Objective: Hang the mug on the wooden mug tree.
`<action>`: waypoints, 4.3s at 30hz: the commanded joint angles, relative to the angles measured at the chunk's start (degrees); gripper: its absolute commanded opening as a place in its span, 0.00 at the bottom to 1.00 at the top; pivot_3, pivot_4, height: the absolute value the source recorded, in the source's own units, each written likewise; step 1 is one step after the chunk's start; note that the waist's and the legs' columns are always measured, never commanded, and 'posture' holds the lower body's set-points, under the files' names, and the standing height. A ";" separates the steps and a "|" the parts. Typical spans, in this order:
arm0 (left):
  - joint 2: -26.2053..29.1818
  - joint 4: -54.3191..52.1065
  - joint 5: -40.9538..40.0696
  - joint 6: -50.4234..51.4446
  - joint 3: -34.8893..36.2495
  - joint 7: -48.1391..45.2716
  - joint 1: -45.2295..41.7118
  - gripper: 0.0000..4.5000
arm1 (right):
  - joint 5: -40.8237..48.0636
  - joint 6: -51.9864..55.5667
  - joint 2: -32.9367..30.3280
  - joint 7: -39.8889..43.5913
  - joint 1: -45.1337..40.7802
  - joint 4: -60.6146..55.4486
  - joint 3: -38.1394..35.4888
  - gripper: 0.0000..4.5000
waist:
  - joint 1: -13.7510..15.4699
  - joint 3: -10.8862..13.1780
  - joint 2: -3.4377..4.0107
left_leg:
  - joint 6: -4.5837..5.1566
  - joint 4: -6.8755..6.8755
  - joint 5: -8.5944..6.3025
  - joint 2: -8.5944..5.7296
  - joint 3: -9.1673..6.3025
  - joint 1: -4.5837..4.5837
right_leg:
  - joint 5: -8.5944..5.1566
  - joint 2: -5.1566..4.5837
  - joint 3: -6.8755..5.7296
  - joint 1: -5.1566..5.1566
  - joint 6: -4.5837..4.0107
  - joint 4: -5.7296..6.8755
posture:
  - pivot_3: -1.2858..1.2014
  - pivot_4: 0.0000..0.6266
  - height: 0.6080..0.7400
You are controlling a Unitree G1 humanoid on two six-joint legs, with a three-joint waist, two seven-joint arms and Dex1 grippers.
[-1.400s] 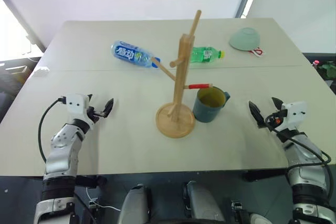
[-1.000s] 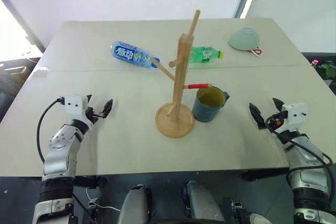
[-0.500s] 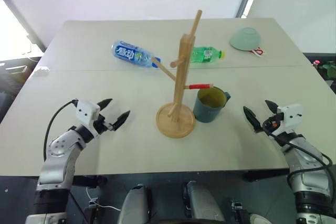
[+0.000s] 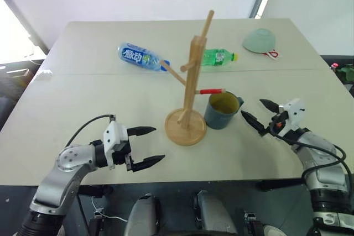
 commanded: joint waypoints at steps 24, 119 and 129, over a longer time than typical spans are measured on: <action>-0.56 -4.36 0.80 -3.41 -0.15 3.04 3.61 1.00 | -0.86 -2.97 2.46 5.76 -12.68 14.87 3.45 0.99 | -0.15 0.00 0.00 | 0.01 0.02 0.00 0.06 0.02 0.09 | 0.01 0.33 0.08 0.03 0.01 0.04 | 0.52 0.24 1.00; -8.76 3.85 -2.87 3.80 10.28 23.31 -10.26 1.00 | 6.31 19.30 -7.03 3.82 -4.68 -24.84 -6.82 0.80 | -0.02 0.06 -0.47 | 0.00 0.11 0.00 0.01 -0.12 0.19 | 0.02 0.46 0.03 0.27 0.05 0.03 | 0.52 0.24 1.00; -14.20 12.81 6.84 -3.18 11.78 33.49 -6.54 1.00 | 0.32 5.89 6.94 -2.67 1.48 -12.41 -1.80 0.80 | -0.07 0.10 -0.38 | -0.03 0.15 0.02 0.02 -0.06 0.23 | 0.03 0.47 0.08 0.13 0.04 0.31 | 0.52 0.24 1.00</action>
